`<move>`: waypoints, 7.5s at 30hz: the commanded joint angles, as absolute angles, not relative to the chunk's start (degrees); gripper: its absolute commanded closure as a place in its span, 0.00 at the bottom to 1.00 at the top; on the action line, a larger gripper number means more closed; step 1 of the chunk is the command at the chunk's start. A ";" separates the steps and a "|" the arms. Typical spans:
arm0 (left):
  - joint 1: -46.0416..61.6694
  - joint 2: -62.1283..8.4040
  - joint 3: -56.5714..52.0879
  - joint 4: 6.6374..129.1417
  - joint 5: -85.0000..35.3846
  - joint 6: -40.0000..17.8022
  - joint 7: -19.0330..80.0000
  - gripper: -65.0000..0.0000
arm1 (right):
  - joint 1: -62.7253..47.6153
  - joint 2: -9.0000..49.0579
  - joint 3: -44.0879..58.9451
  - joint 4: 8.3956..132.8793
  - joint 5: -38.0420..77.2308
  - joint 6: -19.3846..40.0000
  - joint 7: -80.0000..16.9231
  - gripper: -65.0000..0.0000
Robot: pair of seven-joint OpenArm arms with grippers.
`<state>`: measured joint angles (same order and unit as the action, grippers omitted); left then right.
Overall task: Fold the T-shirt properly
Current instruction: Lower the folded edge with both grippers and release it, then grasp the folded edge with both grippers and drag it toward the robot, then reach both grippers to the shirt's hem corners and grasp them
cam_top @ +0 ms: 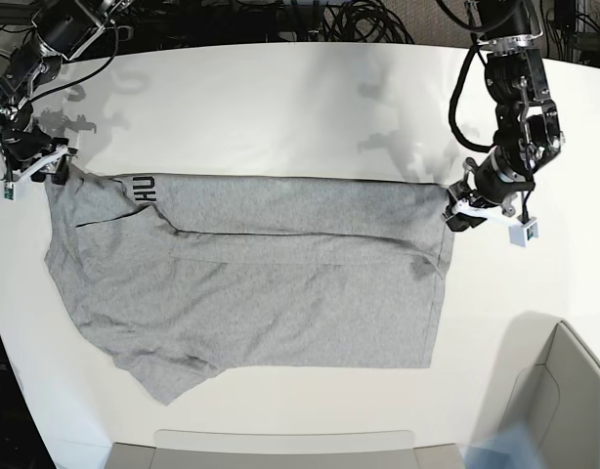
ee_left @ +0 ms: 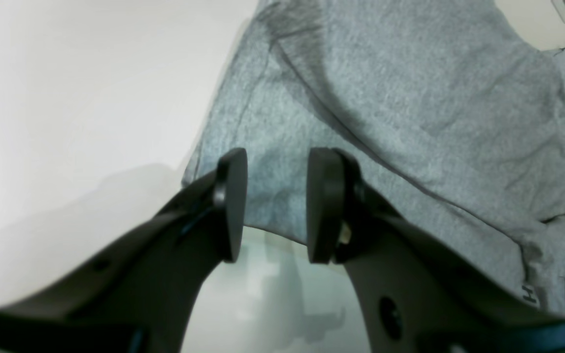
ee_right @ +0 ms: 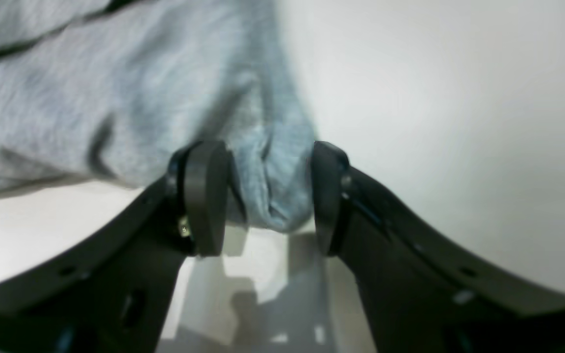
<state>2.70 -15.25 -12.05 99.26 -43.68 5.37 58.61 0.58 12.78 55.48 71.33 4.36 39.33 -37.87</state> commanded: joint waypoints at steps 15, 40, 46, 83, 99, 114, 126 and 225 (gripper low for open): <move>1.45 -15.60 -12.09 96.04 -44.53 4.88 57.98 0.53 | 1.54 14.29 55.60 67.56 4.79 40.00 -36.88 0.57; -2.15 -15.52 -10.07 83.03 -36.44 3.38 58.86 0.54 | 0.75 15.16 55.16 67.65 4.79 40.00 -37.05 0.57; -3.74 -15.52 -1.80 76.53 -36.44 3.65 58.86 0.78 | 0.66 15.25 55.16 67.65 4.44 40.00 -37.14 0.80; 30.46 -22.90 -24.57 86.81 -36.26 -14.02 63.96 1.00 | -17.45 5.05 55.69 88.22 -6.02 40.00 -36.79 1.00; 30.02 -22.99 -27.74 90.15 -36.18 -13.93 63.43 1.00 | -19.12 4.09 55.60 88.40 -6.55 40.00 -36.79 1.00; 35.47 -24.31 -28.26 105.01 -36.18 -13.76 65.10 0.65 | -19.30 -0.66 55.69 100.79 -7.52 40.00 -36.88 0.72; 35.21 -24.22 -28.70 108.79 -36.18 -13.67 66.33 0.65 | -18.77 -2.33 55.69 111.60 -7.16 40.00 -36.88 0.70; 6.81 -17.71 -27.47 115.65 -36.26 -13.76 78.37 0.65 | 45.41 9.98 21.49 8.57 -17.10 40.00 -11.91 0.57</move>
<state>8.43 -16.97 -27.38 114.85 -35.64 -13.74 79.33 44.36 9.98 21.58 8.47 -15.31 39.29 -9.28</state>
